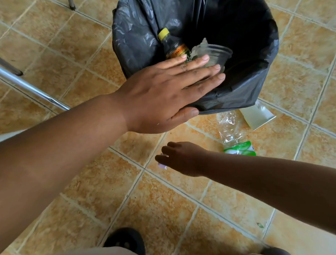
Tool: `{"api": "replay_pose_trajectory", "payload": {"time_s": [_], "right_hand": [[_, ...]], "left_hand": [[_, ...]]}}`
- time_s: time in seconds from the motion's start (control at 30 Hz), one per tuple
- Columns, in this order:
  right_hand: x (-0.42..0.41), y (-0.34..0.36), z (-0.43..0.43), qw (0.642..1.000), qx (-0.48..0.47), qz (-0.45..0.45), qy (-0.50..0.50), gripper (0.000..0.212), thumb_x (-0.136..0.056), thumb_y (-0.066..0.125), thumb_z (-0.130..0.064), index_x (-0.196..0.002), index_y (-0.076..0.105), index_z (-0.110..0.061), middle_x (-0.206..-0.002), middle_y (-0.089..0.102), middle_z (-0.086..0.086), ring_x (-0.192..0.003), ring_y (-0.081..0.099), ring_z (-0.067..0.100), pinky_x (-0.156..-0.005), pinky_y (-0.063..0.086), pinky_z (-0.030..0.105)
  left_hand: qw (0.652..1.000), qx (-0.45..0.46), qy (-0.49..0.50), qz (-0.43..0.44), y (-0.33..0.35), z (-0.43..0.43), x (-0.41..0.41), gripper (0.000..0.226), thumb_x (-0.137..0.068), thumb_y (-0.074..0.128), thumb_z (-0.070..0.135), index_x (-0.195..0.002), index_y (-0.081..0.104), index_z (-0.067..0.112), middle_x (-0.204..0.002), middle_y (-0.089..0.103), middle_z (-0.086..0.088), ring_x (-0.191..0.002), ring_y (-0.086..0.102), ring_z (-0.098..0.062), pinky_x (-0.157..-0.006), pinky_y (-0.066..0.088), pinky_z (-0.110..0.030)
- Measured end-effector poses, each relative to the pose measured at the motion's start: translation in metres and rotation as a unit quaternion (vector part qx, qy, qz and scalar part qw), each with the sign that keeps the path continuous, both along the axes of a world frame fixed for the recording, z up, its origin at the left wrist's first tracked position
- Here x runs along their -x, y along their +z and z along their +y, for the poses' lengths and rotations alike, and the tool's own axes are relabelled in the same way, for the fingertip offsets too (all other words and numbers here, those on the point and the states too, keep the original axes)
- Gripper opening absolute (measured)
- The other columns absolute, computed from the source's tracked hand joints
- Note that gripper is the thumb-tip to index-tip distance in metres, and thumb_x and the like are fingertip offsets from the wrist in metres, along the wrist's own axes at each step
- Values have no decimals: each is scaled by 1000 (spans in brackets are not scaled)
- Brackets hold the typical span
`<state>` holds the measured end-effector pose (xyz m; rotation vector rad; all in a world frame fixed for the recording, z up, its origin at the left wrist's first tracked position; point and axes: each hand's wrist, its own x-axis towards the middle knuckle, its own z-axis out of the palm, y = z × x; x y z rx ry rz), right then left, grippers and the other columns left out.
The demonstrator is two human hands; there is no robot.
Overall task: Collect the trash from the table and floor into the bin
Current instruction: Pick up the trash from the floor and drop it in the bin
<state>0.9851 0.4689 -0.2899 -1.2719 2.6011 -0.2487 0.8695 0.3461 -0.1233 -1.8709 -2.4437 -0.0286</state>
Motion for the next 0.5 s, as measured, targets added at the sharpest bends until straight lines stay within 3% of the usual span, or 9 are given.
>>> {"api": "replay_pose_trajectory", "payload": {"time_s": [0.2,0.3,0.37,0.43,0.5], "right_hand": [[-38,94,41,980,197,6,3,33,-99,63,-26,-127,63,-10,-113,65,13,-84,66,21,-63,58,37],[-36,145,67,938,333,62,-77,33,-95,69,-22,-121,59,-4,-108,67,16,-93,67,26,-72,57,37],[-20,173,90,906,382,125,-133,30,-93,70,-21,-117,60,-6,-106,67,12,-93,65,20,-78,55,31],[4,191,111,871,397,192,-218,28,-94,69,-22,-119,57,-18,-110,62,2,-84,62,16,-71,52,31],[29,196,128,836,396,235,-297,29,-97,67,-25,-121,53,-17,-108,62,2,-74,61,24,-63,49,37]], "left_hand": [[1000,-12,1,-2,2,-1,-3,63,-102,32,37,-157,13,12,-165,15,-8,-153,9,-23,-123,16,-46],[1000,-9,9,7,0,-1,-3,63,-103,30,40,-157,16,9,-164,16,-10,-153,9,-23,-123,16,-46],[1000,-13,9,1,1,1,-3,63,-104,31,42,-155,22,6,-163,21,-12,-152,13,-25,-122,19,-46],[999,-29,4,-15,1,2,-4,62,-103,37,42,-151,32,3,-159,31,-14,-150,22,-29,-120,23,-48],[1000,-29,7,-3,1,2,-5,64,-102,36,44,-151,32,3,-158,32,-14,-149,25,-28,-121,24,-48]]}}
